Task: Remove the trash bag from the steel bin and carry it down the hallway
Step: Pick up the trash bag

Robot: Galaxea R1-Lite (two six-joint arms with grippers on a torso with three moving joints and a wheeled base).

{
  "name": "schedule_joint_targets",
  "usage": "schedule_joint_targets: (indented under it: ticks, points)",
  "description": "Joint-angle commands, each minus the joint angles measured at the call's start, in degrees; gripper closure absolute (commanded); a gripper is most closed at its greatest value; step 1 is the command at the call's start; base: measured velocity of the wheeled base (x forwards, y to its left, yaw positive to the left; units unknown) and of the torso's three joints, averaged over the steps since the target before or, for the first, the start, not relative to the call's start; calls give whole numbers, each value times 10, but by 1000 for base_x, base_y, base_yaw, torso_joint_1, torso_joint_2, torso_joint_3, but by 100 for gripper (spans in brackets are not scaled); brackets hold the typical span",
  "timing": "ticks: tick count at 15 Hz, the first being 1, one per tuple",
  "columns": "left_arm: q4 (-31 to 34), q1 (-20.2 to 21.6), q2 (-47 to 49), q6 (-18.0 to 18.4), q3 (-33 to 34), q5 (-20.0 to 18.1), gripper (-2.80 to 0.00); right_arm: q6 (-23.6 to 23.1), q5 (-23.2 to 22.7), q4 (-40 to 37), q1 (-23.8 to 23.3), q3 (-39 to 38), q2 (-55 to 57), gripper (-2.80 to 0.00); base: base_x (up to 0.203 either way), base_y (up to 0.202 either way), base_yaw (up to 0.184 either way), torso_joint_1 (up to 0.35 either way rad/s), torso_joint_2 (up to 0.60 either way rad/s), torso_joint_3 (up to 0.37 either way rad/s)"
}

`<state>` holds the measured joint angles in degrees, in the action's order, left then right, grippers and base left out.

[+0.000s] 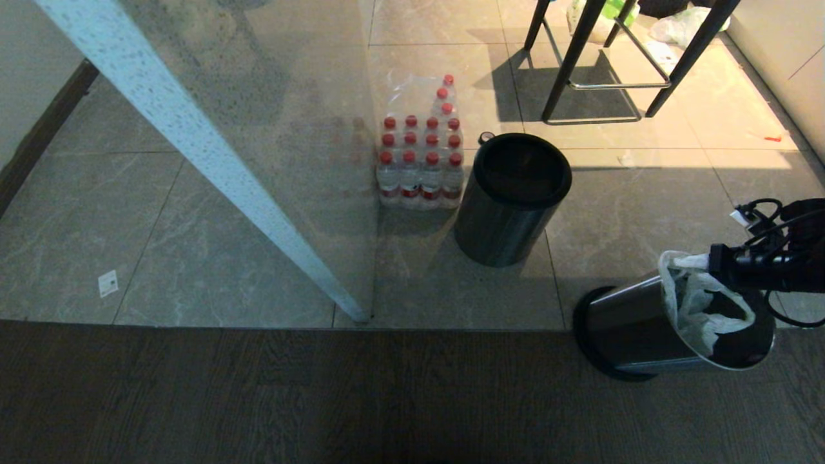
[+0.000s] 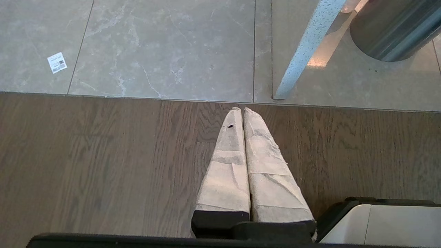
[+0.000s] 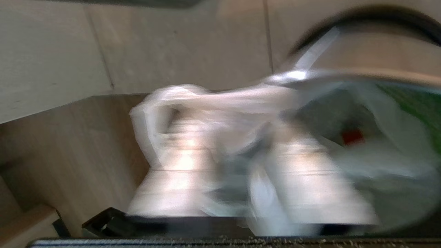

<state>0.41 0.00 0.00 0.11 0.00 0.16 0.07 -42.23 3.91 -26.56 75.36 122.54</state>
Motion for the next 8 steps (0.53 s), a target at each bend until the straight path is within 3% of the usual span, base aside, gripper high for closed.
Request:
schedule_joint_targets:
  ticks: [1,8]
  points:
    - [0,0,0,0,0,0,0,-6,1,-1,-2,-7,-9,0,0,0,0,0,0,0]
    - [0,0,0,0,0,0,0,-12,2,-3,-13,-37,-54,0,0,0,0,0,0,0]
